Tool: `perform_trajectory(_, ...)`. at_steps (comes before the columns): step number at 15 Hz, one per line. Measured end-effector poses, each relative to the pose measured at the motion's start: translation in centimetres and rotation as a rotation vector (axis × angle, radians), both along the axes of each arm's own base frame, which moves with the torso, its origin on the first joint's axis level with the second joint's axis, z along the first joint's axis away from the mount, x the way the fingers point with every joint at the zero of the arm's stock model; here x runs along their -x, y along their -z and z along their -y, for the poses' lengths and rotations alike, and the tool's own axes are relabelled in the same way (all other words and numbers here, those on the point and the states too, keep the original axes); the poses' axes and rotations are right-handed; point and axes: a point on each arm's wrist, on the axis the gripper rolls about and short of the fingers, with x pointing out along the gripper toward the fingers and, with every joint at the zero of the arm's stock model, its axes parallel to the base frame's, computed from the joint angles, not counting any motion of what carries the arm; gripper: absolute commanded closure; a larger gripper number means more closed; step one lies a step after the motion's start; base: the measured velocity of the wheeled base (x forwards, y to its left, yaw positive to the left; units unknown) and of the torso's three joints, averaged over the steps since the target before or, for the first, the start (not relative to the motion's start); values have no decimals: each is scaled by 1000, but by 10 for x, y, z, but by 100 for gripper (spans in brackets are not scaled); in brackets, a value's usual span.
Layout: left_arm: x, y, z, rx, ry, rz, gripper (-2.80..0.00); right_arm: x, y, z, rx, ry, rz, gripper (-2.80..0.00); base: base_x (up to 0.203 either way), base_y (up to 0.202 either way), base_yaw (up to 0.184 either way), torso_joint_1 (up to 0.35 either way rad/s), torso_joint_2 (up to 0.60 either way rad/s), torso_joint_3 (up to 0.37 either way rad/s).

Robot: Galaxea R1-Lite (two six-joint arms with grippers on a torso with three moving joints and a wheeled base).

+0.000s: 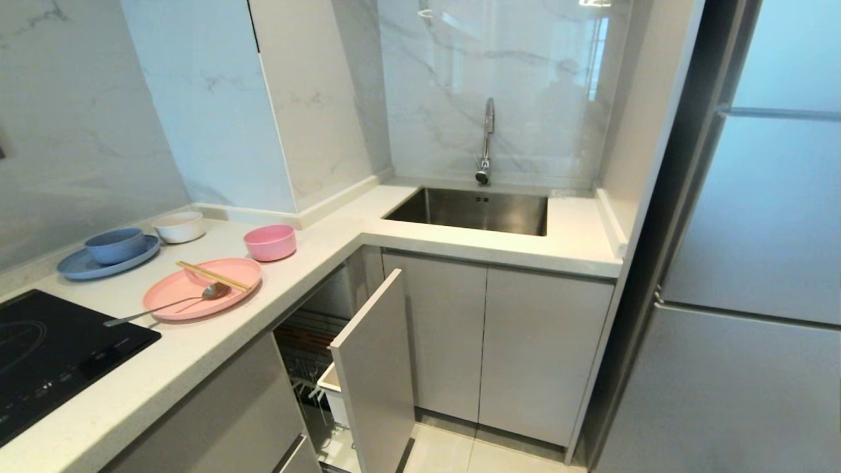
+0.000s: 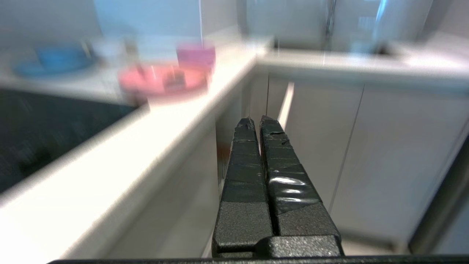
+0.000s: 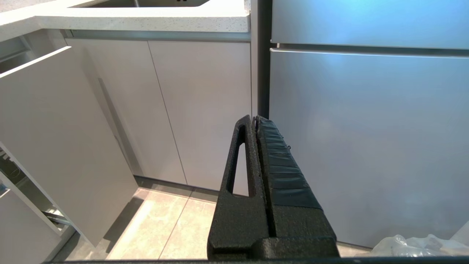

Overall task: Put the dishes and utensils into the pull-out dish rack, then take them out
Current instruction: Open the cupboard

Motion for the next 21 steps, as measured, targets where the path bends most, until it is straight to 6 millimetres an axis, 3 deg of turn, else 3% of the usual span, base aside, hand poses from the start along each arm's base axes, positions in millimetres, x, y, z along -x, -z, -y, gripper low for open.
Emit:
perform_trajectory(5, 53, -108, -1, 4, -30, 77, 0, 0, 0, 0, 0, 0, 0, 0, 0, 0, 0, 0, 0, 0)
perform_trajectory(7, 48, -154, -1, 5, -37, 20, 0, 0, 0, 0, 0, 0, 0, 0, 0, 0, 0, 0, 0, 0)
perform_trajectory(9, 27, -204, -1, 6, -40, 11, 0, 0, 0, 0, 0, 0, 0, 0, 0, 0, 0, 0, 0, 0)
perform_trajectory(12, -30, -264, -1, 8, -20, -11, 0, 0, 0, 0, 0, 0, 0, 0, 0, 0, 0, 0, 0, 0)
perform_trajectory(14, -82, -279, 2, 7, 24, -92, 0, 0, 0, 0, 0, 0, 0, 0, 0, 0, 0, 0, 0, 0)
perform_trajectory(17, -166, -267, 23, 36, 152, -279, 0, 0, 0, 0, 0, 0, 0, 0, 0, 0, 0, 0, 0, 0)
perform_trajectory(21, -280, -220, 65, 68, 221, -455, 0, 0, 0, 0, 0, 0, 0, 0, 0, 0, 0, 0, 0, 0)
